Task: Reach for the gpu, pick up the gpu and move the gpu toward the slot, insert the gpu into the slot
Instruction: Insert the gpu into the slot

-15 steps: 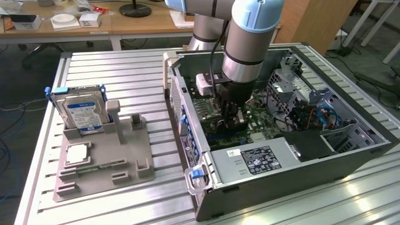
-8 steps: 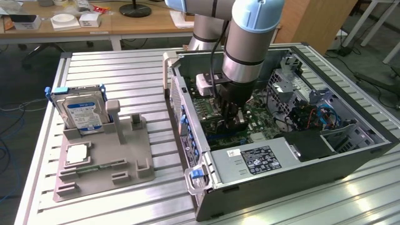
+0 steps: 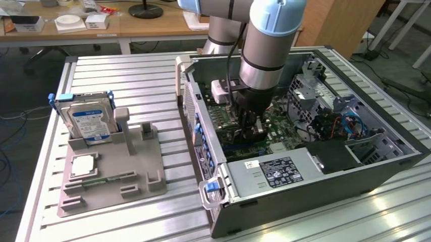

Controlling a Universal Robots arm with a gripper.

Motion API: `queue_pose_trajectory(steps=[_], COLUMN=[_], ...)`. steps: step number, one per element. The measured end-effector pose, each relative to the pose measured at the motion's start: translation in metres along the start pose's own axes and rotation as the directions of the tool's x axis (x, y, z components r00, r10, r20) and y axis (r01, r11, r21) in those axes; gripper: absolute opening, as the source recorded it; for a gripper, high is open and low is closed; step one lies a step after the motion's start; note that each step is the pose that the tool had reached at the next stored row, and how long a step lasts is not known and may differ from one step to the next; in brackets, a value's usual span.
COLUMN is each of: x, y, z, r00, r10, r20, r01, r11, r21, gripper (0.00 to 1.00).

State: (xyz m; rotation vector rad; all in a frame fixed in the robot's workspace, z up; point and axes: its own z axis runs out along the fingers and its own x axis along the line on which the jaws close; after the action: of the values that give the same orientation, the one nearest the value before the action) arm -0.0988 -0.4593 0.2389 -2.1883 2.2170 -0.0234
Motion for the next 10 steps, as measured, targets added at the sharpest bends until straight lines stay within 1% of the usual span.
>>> queue_pose_trajectory(steps=[10], x=[0.0], y=[0.0], z=[0.0018], r00=[1.0], r10=[0.0], r20=[0.0003], r01=[0.0], r11=[1.0], r21=[0.0002], gripper=[0.26])
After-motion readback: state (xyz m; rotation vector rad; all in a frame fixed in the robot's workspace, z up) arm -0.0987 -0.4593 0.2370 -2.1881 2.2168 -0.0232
